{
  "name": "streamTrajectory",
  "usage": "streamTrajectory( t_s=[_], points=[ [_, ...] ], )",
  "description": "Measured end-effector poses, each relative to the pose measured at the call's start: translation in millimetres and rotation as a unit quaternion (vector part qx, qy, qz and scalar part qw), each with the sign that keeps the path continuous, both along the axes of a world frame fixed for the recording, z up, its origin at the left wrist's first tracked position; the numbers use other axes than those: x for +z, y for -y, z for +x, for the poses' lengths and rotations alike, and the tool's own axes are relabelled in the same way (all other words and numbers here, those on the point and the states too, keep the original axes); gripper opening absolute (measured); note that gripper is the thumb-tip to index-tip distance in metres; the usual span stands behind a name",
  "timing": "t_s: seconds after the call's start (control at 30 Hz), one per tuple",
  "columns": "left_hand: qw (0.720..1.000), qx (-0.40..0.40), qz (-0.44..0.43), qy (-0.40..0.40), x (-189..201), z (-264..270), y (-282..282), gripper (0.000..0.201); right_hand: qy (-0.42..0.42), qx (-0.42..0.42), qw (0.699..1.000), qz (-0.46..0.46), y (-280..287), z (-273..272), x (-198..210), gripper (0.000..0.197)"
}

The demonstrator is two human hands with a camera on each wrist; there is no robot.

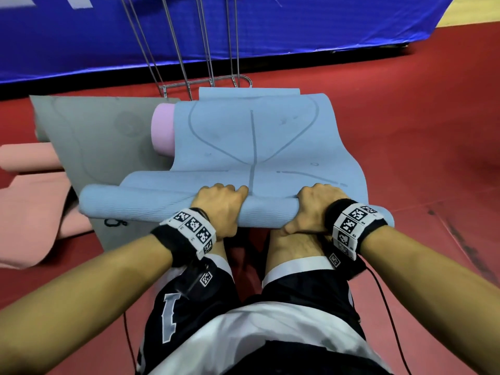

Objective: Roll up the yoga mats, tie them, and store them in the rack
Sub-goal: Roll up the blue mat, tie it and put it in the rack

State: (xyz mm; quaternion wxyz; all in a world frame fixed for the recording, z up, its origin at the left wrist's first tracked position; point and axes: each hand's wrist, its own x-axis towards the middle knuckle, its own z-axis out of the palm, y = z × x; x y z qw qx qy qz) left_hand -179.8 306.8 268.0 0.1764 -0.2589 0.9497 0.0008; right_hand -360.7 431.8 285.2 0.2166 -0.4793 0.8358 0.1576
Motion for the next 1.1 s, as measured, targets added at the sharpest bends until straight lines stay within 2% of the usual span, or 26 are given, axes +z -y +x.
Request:
streamTrajectory(
  t_s=[0.1, 0.2, 0.27, 0.33, 0.4, 0.47, 0.53, 0.6, 0.67, 0.73, 0.87, 0.97, 1.1],
  points=[
    [0.999, 0.005, 0.035, 0.016, 9.2, -7.1, 5.5, 0.052, 0.000, 0.005, 1.000, -0.028, -2.1, -1.2, -2.7, 0.094],
    [0.999, 0.019, 0.042, 0.020, 11.8, -8.9, 3.7, 0.044, -0.035, 0.032, 0.994, -0.094, -11.6, -4.8, -10.9, 0.095],
    [0.999, 0.035, 0.037, 0.016, 16.6, -8.2, 6.2, 0.040, -0.079, 0.047, 0.989, -0.115, -19.1, -4.7, -17.2, 0.097],
    [1.000, 0.027, 0.013, -0.001, 29.3, -7.2, 9.9, 0.039, -0.088, 0.044, 0.986, -0.133, -22.0, -5.6, -17.7, 0.094],
    [0.999, 0.015, -0.032, -0.016, 46.7, -9.4, 16.0, 0.041, -0.075, 0.038, 0.984, -0.157, -15.2, -11.8, -6.9, 0.078],
    [0.998, 0.029, -0.043, -0.028, 63.9, -11.0, 23.4, 0.045, -0.061, 0.038, 0.983, -0.171, -4.5, -19.9, 13.9, 0.060],
    [0.999, 0.050, -0.005, -0.002, 72.0, -13.8, 29.8, 0.048, -0.048, 0.048, 0.988, -0.142, 6.5, -25.8, 35.1, 0.055],
    [0.994, 0.070, 0.053, 0.059, 67.0, -17.2, 26.7, 0.049, -0.030, 0.070, 0.994, -0.084, 11.0, -24.1, 42.1, 0.056],
    [0.987, 0.088, 0.089, 0.105, 50.7, -17.9, 20.0, 0.037, -0.009, 0.083, 0.996, -0.041, 8.9, -18.2, 31.6, 0.059],
    [0.982, 0.086, 0.113, 0.122, 30.9, -11.0, 15.6, 0.035, 0.006, 0.095, 0.995, -0.022, 6.1, -12.4, 15.5, 0.065],
    [0.980, 0.075, 0.145, 0.115, 17.6, -5.3, 21.2, 0.034, 0.006, 0.099, 0.994, -0.036, 2.8, -12.2, -0.3, 0.072],
    [0.969, 0.076, 0.209, 0.107, 18.7, -14.5, 32.8, 0.031, -0.004, 0.094, 0.994, -0.051, -1.5, -14.7, -8.3, 0.070],
    [0.959, 0.054, 0.260, 0.102, 10.5, -19.5, 43.6, 0.046, 0.007, 0.091, 0.990, -0.103, -9.7, -16.5, -19.6, 0.076]
  ],
)
